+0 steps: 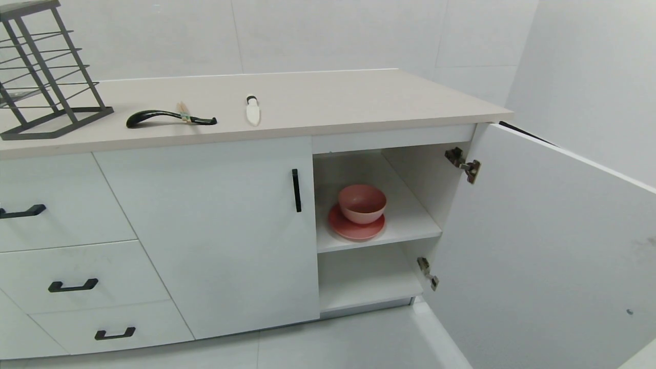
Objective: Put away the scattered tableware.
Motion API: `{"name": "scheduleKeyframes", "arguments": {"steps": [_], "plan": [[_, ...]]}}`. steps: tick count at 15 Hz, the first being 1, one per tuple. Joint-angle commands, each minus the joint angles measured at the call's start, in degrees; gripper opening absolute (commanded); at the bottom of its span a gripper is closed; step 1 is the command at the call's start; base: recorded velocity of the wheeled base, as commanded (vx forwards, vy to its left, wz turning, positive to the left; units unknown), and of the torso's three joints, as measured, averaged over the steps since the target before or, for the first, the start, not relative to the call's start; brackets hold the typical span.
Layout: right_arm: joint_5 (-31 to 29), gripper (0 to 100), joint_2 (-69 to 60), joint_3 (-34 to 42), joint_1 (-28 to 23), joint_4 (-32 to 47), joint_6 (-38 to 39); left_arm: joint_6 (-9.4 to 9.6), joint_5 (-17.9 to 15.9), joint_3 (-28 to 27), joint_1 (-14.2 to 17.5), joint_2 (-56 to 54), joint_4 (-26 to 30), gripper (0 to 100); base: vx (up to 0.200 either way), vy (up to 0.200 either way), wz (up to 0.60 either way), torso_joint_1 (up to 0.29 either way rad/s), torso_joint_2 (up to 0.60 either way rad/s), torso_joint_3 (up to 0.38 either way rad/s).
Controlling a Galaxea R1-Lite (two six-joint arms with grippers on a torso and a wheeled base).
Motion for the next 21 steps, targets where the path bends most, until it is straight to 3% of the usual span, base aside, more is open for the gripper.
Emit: {"name": "scheduleKeyframes", "arguments": {"steps": [1,5,14,15,17,21], "plan": [[0.2,100,-1.7,0.3,-0.3,-0.1,-0.2,-0.15,0.0,0.0,0.0,0.0,0.0,100,0.0,0.0,0.0,0.0,0.0,0.0],[1.3,100,-2.0,0.3,0.0,-0.1,-0.4,-0.15,0.0,0.0,0.0,0.0,0.0,100,0.0,0.0,0.0,0.0,0.0,0.0],[1.7,100,-2.0,0.3,-0.1,-0.1,-0.8,-0.86,0.0,0.0,0.0,0.0,0.0,100,-0.067,-0.2,0.0,0.003,0.0,0.001],[1.7,0,-2.0,0.3,-0.1,-0.1,-0.8,-0.94,0.0,0.0,0.0,0.0,0.0,100,0.0,-0.2,0.0,-0.002,0.01,0.012],[1.7,0,-2.0,0.3,0.0,-0.1,-0.8,-0.94,0.1,0.0,0.0,0.0,0.0,100,0.0,0.0,0.0,0.0,0.0,0.0],[1.8,0,-2.0,0.5,-0.1,-0.5,-0.8,-1.21,0.3,0.0,0.0,0.0,-0.1,100,-0.2,0.0,0.0,0.004,0.0,0.002]]}}
